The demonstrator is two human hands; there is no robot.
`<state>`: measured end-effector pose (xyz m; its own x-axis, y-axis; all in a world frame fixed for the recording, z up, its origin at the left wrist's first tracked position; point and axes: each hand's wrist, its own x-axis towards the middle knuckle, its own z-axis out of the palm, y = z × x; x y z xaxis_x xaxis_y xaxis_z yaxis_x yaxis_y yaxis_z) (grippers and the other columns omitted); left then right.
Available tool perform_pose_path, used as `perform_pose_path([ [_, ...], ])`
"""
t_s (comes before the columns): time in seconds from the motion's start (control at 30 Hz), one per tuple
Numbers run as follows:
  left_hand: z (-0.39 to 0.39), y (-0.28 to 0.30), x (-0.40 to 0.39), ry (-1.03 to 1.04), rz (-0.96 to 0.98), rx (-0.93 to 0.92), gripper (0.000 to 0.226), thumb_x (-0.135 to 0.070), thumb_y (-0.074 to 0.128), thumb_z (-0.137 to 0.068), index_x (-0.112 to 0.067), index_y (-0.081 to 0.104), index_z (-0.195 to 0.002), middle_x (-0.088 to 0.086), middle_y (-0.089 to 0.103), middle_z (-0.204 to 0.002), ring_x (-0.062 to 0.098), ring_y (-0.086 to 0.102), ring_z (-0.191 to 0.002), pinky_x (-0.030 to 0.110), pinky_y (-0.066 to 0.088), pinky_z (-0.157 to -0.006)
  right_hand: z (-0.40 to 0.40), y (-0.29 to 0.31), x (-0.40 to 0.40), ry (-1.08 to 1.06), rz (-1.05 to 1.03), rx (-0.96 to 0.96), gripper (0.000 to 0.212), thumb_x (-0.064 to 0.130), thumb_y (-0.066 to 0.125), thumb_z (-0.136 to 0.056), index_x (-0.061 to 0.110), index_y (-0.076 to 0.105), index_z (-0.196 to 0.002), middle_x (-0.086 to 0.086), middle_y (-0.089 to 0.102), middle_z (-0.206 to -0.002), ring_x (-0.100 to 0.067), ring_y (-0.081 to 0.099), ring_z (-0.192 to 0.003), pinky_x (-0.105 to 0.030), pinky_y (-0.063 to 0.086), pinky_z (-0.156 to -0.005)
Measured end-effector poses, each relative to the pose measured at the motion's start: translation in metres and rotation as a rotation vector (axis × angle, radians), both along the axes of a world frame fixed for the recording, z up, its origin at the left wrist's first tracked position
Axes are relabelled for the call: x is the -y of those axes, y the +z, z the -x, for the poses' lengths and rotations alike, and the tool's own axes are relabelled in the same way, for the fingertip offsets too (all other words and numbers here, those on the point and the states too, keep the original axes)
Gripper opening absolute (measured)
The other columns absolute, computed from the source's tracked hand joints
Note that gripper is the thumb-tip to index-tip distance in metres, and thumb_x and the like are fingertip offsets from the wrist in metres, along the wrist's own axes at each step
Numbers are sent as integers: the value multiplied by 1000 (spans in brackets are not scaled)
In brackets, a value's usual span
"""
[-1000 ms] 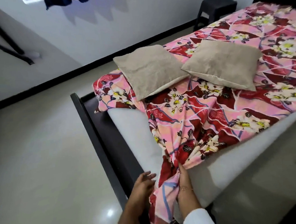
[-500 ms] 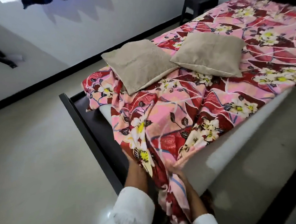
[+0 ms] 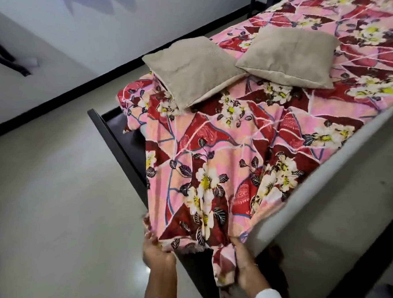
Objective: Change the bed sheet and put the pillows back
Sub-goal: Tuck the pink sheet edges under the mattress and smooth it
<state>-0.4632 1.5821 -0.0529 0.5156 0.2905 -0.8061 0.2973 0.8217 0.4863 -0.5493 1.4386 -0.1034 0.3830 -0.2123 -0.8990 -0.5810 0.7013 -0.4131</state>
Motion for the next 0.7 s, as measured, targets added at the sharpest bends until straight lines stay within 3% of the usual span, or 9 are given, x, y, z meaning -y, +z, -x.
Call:
perform_pose_path([
  [0.07, 7, -5, 7, -78, -157, -49, 23, 4, 39, -93, -11, 53, -103, 7, 64, -94, 15, 61, -63, 20, 51, -49, 9, -6, -4, 68, 62, -69, 41, 32, 53, -89, 0, 55, -115, -20, 56, -118, -23, 49, -94, -22, 42, -63],
  [0.13, 17, -13, 19, -128, -353, -94, 44, 12, 45, -88, -6, 41, -128, 14, 58, -105, 24, 60, -83, 26, 53, -65, 23, -12, -3, 245, 105, -159, 36, 25, 47, -96, -3, 58, -115, -21, 58, -111, -21, 51, -90, -27, 44, -64],
  [0.23, 29, -29, 17, -185, -680, -161, 38, 4, 55, -86, 9, 45, -122, 27, 54, -124, 32, 57, -104, 38, 47, -86, 39, -7, 8, 334, 236, -253, 44, 28, 52, -93, -7, 57, -118, -23, 60, -119, -28, 58, -100, -28, 45, -81],
  [0.3, 33, -40, 14, -328, -921, -263, 32, -1, 55, -84, 2, 52, -116, 24, 57, -119, 38, 55, -108, 39, 43, -92, 48, -3, 14, 335, 445, -341, 41, 32, 56, -90, -3, 64, -108, -21, 64, -111, -32, 60, -101, -29, 45, -76],
  [0.37, 33, -43, 26, -563, -1170, -366, 35, -5, 59, -80, -1, 54, -115, 24, 55, -118, 44, 49, -111, 45, 40, -96, 52, -5, 21, 126, 621, -249, 33, 29, 59, -88, 0, 67, -102, -18, 67, -104, -31, 61, -94, -30, 43, -73],
  [0.47, 41, -39, 65, -1017, -1336, -18, 30, -4, 63, -81, 3, 57, -110, 21, 58, -111, 38, 52, -106, 41, 41, -90, 35, 6, 38, -256, 537, -44, 27, 23, 54, -93, 4, 64, -109, -8, 64, -104, -22, 58, -96, -24, 41, -76],
  [0.57, 53, -39, 108, -1494, -1222, 467, 21, -6, 60, -85, -3, 63, -106, 11, 63, -104, 29, 59, -99, 32, 46, -86, 16, -7, 65, -341, 342, 22, 45, 42, 44, -93, 8, 57, -121, -11, 61, -118, -28, 60, -105, -41, 49, -91],
  [0.63, 58, -43, 132, -1734, -1225, 672, 34, -14, 64, -81, -3, 60, -113, 12, 62, -112, 28, 58, -104, 26, 41, -87, 7, -6, 86, -405, 198, 83, 46, 40, 45, -94, 4, 57, -120, -18, 63, -114, -32, 63, -94, -43, 52, -82],
  [0.7, 62, -41, 151, -1802, -1246, 677, 48, -16, 70, -78, -3, 53, -122, 13, 59, -117, 28, 54, -108, 28, 38, -87, -1, 8, 104, -334, 130, 111, 44, 33, 54, -91, -2, 56, -117, -31, 60, -106, -46, 60, -89, -42, 53, -73],
])
